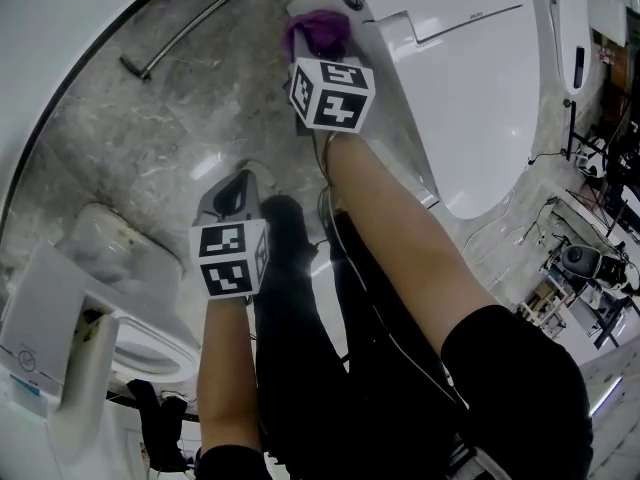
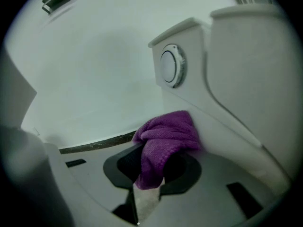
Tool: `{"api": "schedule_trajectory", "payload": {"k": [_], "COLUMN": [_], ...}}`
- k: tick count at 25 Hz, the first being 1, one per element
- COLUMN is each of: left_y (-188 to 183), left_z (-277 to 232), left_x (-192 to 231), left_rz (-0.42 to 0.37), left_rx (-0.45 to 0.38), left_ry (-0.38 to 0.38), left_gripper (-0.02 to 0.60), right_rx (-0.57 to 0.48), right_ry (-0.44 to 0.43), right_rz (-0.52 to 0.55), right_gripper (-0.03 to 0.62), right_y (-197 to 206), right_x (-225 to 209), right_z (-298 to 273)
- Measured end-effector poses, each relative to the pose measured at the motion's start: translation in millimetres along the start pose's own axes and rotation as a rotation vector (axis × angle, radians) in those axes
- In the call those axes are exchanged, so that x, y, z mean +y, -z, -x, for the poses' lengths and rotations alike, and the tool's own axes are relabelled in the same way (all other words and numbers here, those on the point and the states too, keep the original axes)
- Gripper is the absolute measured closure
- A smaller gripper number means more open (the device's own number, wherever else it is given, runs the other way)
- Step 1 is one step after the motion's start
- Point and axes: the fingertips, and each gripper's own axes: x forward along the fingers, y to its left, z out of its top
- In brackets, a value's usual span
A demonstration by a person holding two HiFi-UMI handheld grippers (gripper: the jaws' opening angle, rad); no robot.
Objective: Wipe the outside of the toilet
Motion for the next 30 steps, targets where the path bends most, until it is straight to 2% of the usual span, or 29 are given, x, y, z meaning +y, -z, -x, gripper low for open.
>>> {"api": "schedule_trajectory", "payload": {"k": [3, 9, 13, 16, 20, 24, 27, 30], "left_y": [-7.1, -9.0, -9.9, -14.6, -26.7, -44.2, -54.6, -63.7], "left_z": [-0.6, 2.9, 6.2, 14.4, 28.1, 46.5, 58.6, 69.7], "left_x": [7.4, 32.3, 46.7, 48.1, 27.3, -15.8, -59.9, -124.6], "left_rz": [-0.028, -0.016, 0.029, 0.054, 0.054, 0.013, -0.017, -0.06], "left_rx": [-0.004, -0.012, -0.043, -0.073, -0.124, -0.205, -0.264, -0.328], "left_ry": [-0.001, -0.023, -0.039, -0.063, -0.073, -0.091, -0.12, -0.135], "left_gripper": [0.574, 0.574, 0.574, 0.574, 0.574, 0.574, 0.574, 0.574], "right_rx": [0.005, -0.007, -0.018, -0.05, -0.076, -0.116, -0.174, -0.233], "right_ry": [-0.007, 0.012, -0.102, -0.146, -0.253, -0.345, -0.354, -0.288], "right_rz": [-0.065, -0.147, -0.061, 0.015, 0.046, 0.045, 0.058, 0.038], "right_gripper": [0.51, 0.51, 0.51, 0.51, 0.51, 0.51, 0.51, 0.51], "right_y": [-18.8, -41.6, -51.6, -69.3, -72.2, -65.3, -64.0, -69.5], "right_x": [8.5, 17.7, 35.4, 44.9, 59.2, 61.5, 33.8, -28.9], "right_z": [-21.9, -48.0, -62.6, -49.8, -3.2, 76.1, 151.8, 232.7]}}
